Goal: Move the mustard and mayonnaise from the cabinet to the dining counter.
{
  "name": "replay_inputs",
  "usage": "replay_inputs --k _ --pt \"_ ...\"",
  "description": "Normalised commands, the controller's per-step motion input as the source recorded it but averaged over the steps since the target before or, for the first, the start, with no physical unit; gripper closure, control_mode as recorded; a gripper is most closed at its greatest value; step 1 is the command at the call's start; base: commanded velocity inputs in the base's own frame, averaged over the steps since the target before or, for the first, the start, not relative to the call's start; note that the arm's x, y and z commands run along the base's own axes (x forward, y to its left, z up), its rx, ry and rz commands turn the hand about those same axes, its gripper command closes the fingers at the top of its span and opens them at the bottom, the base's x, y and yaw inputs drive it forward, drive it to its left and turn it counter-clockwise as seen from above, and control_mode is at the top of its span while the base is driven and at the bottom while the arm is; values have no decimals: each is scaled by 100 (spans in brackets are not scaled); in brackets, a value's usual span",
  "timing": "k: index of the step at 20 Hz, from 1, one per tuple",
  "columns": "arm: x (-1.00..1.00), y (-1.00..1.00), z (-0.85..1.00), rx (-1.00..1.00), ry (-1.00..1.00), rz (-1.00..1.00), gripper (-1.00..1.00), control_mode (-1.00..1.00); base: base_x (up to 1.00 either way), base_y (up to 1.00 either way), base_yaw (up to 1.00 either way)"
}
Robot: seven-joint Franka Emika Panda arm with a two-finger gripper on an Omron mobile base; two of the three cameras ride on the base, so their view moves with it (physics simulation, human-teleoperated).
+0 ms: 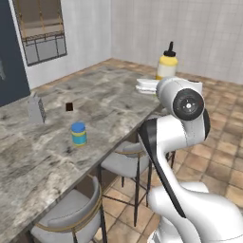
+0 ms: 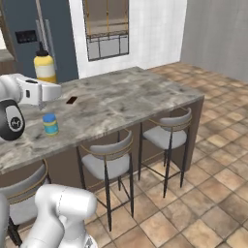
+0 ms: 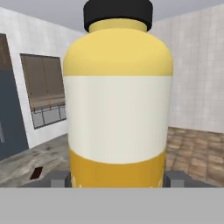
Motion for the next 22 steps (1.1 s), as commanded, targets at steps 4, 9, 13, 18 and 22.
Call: replay_inputs --k 4,9,13,18,22 --pt "0 0 0 0 0 0 100 100 63 -6 41" --pt "0 0 0 0 0 0 100 100 60 -1 49" --pt "0 0 0 0 0 0 100 100 61 -7 47" --pt "0 0 0 0 0 0 100 100 55 -25 29" --pt "0 0 0 0 0 0 100 100 66 -20 23"
